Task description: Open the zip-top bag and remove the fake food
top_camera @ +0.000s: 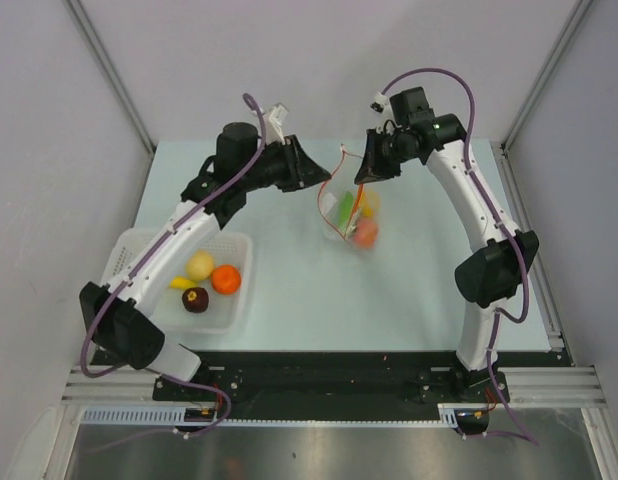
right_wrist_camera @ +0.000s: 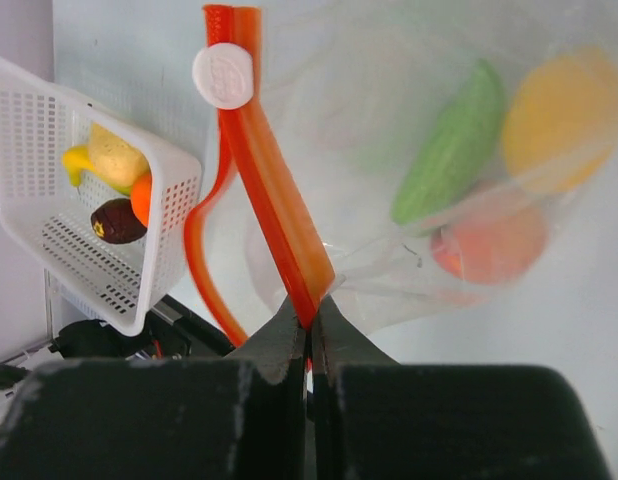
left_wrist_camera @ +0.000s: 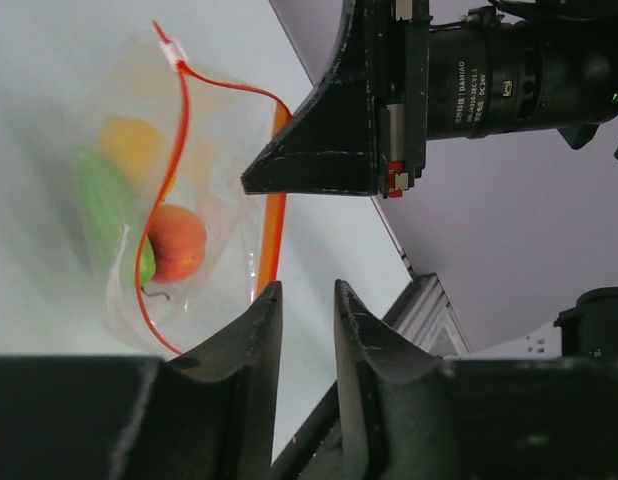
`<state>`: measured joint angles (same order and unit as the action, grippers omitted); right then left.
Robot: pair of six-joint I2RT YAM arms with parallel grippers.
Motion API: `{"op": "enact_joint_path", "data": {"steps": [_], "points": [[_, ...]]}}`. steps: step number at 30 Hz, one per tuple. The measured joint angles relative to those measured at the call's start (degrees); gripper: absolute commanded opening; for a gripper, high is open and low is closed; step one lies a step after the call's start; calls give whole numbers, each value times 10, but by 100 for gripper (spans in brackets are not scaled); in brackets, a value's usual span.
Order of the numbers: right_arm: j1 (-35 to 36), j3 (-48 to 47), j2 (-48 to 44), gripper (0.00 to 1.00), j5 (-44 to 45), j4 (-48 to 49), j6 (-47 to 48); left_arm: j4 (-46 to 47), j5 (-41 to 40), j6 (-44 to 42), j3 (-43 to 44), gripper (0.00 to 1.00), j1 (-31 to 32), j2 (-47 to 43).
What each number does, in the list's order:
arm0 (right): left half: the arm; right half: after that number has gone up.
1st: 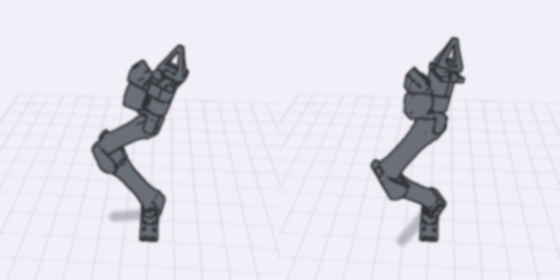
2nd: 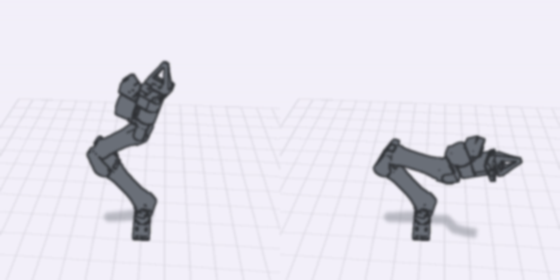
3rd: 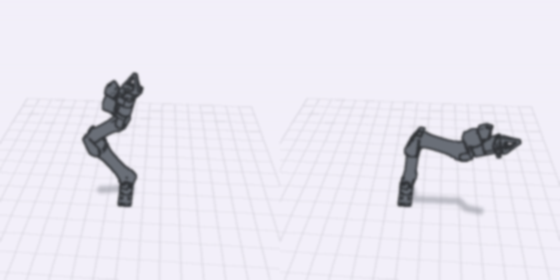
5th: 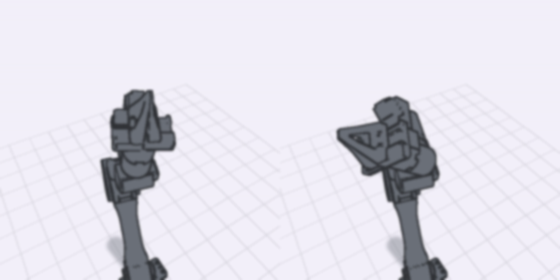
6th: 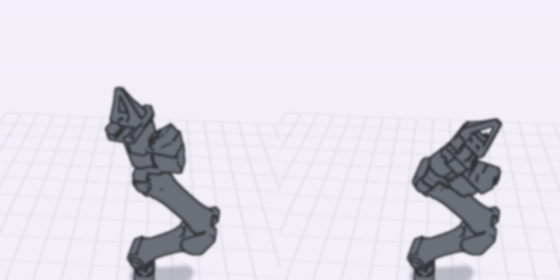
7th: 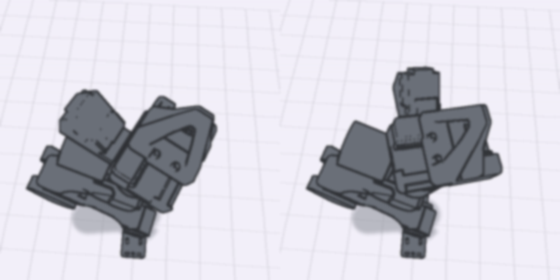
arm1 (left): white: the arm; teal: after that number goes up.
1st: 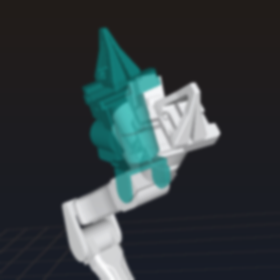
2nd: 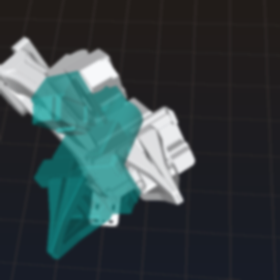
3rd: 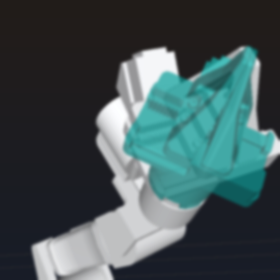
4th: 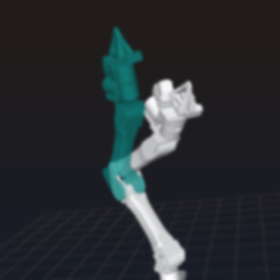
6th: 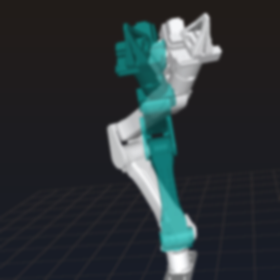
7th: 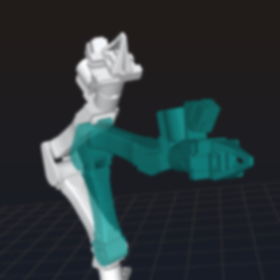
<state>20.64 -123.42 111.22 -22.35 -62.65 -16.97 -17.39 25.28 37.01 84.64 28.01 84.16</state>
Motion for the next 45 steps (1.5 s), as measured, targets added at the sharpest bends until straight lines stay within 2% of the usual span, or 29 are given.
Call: {"op": "enact_joint_path", "data": {"steps": [2,8,13,14,18,19,22,33,42,45], "points": [[2,-6,-2,0,3,-6,0,0,11,2,23,21,12,23],[7,11,-6,0,9,-5,-4,-39,19,4,87,16,35,96],[14,44,-8,0,8,1,-14,-84,14,-2,93,12,45,162],[15,46,-8,0,6,1,-16,-96,11,-6,96,8,47,178],[18,49,-8,0,-3,11,-26,-140,-15,-23,125,6,54,232],[18,49,-8,0,-5,13,-29,-148,-26,-27,131,2,57,239],[21,51,-8,0,-10,21,-45,-168,-57,-36,147,0,70,246],[28,88,-9,0,-30,51,-119,-164,-204,-52,162,0,110,275],[8,89,-9,0,-27,51,-121,-109,-222,-41,133,1,111,301],[3,89,-9,0,-38,51,-119,-97,-219,-40,125,7,111,309]]}}
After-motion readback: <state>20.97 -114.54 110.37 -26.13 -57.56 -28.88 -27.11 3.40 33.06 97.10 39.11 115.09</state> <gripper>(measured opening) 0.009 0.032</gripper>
